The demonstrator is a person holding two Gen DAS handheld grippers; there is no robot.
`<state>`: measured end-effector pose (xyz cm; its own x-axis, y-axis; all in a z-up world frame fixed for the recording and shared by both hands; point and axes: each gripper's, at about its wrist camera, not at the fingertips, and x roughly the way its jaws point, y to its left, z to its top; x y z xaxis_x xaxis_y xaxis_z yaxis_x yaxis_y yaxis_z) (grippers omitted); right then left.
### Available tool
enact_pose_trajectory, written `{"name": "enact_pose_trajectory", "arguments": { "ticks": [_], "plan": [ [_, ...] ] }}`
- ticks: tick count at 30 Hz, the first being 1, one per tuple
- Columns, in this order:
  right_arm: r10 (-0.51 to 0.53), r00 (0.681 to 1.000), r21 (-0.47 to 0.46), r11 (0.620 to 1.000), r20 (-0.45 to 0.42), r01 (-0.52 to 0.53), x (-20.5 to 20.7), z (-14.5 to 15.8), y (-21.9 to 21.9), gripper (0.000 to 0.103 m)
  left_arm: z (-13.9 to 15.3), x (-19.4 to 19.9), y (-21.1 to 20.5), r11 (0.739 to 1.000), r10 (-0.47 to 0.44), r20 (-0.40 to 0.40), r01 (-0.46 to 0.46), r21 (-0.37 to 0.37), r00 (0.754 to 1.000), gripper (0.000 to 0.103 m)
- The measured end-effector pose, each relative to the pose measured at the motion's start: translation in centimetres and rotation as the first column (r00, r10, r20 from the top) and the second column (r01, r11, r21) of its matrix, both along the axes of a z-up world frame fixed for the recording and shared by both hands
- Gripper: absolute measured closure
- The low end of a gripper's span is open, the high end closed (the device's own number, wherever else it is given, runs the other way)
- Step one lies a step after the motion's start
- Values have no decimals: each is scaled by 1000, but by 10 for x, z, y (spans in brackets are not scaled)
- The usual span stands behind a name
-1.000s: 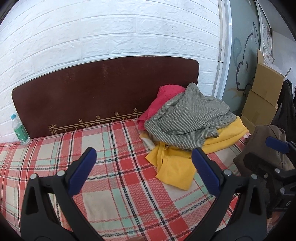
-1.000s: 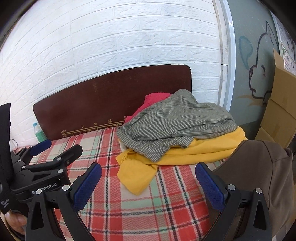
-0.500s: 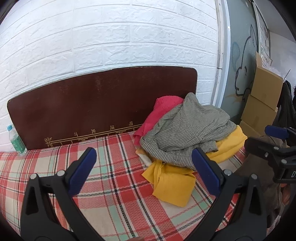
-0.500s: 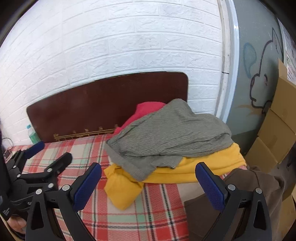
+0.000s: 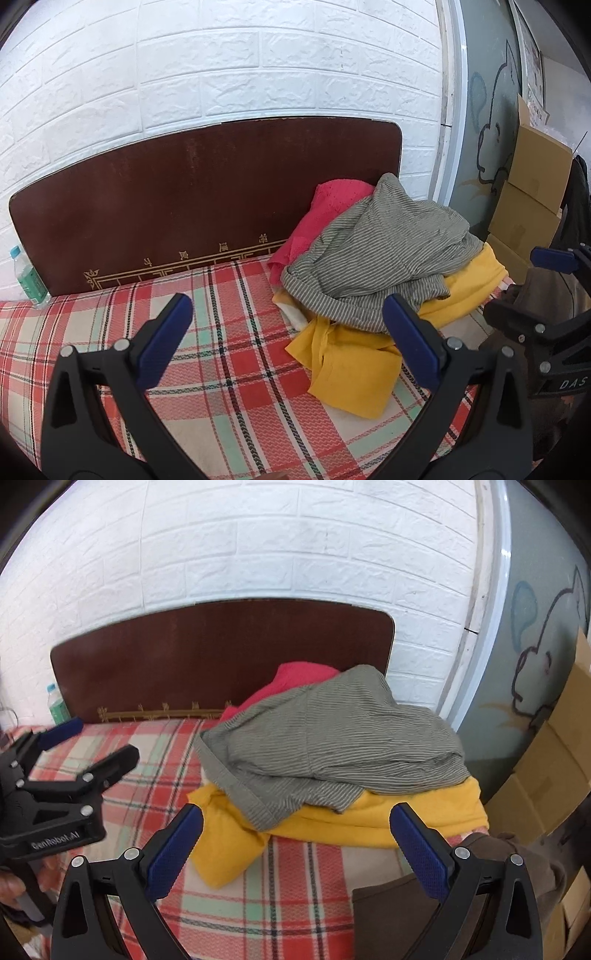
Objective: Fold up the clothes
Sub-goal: 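Reach both grippers toward the grey striped shirt on the clothes pile, then grasp the grey striped shirt with the right gripper and lift it off the pile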
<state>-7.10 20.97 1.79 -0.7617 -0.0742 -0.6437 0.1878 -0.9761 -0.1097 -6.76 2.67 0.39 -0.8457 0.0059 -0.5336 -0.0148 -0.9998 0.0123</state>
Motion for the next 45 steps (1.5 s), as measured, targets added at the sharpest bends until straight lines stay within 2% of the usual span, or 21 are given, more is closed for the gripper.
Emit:
{"name": "enact_pose_trajectory", "arguments": {
  "ticks": [3, 5, 14, 18, 22, 23, 25, 26, 27, 29, 30, 33, 35, 40, 45],
  "plan": [
    [11, 1000, 16, 1000, -17, -10, -5, -3, 1, 0, -6, -7, -3, 1000, 3, 12, -3, 3, 1000, 0],
    [30, 999, -5, 1000, 17, -30, -13, -9, 1, 0, -12, -12, -7, 1000, 12, 29, -12, 7, 1000, 0],
    [141, 983, 115, 981, 119, -155, -51, -55, -28, 0, -40, -36, -16, 1000, 27, 92, -27, 2, 995, 0],
    [180, 973, 175, 963, 148, -205, -75, -73, -44, 1, -54, -45, -23, 999, 32, 125, -32, 1, 992, 0],
    [267, 938, 208, 927, 219, -313, -90, -91, -64, 5, -63, -53, -37, 998, 47, 155, -52, 29, 987, 0],
    [281, 931, 235, 913, 233, -335, -92, -97, -69, 7, -65, -54, -41, 998, 54, 157, -60, 35, 986, 0],
    [284, 921, 281, 891, 266, -356, -99, -112, -76, 23, -69, -57, -45, 997, 57, 167, -65, 43, 984, 0],
    [283, 916, 303, 880, 283, -365, -102, -120, -80, 40, -71, -59, -46, 997, 56, 171, -64, 42, 984, 0],
    [264, 918, 314, 881, 296, -354, -108, -126, -79, 51, -73, -60, -47, 997, 55, 175, -63, 42, 983, 0],
    [244, 920, 254, 911, 308, -326, -116, -127, -69, 56, -75, -60, -49, 998, 46, 177, -55, 43, 983, 0],
    [238, 922, 217, 925, 306, -311, -120, -124, -63, 67, -76, -61, -50, 998, 42, 178, -50, 44, 983, 0],
    [244, 923, 41, 963, 296, -268, -124, -98, -34, 84, -75, -59, -51, 998, 19, 167, -29, 57, 986, 0],
    [238, 935, -56, 971, 263, -231, -124, -72, -13, 87, -72, -59, -48, 997, -3, 158, -9, 73, 987, 0],
    [207, 966, -256, 953, 152, -164, -115, 2, 31, 88, -58, -52, -37, 994, -66, 128, 53, 100, 990, 0],
    [173, 984, -398, 906, 33, -146, -97, 79, 55, 90, -31, -36, -26, 984, -137, 73, 127, 129, 988, 0]
  ]
}}
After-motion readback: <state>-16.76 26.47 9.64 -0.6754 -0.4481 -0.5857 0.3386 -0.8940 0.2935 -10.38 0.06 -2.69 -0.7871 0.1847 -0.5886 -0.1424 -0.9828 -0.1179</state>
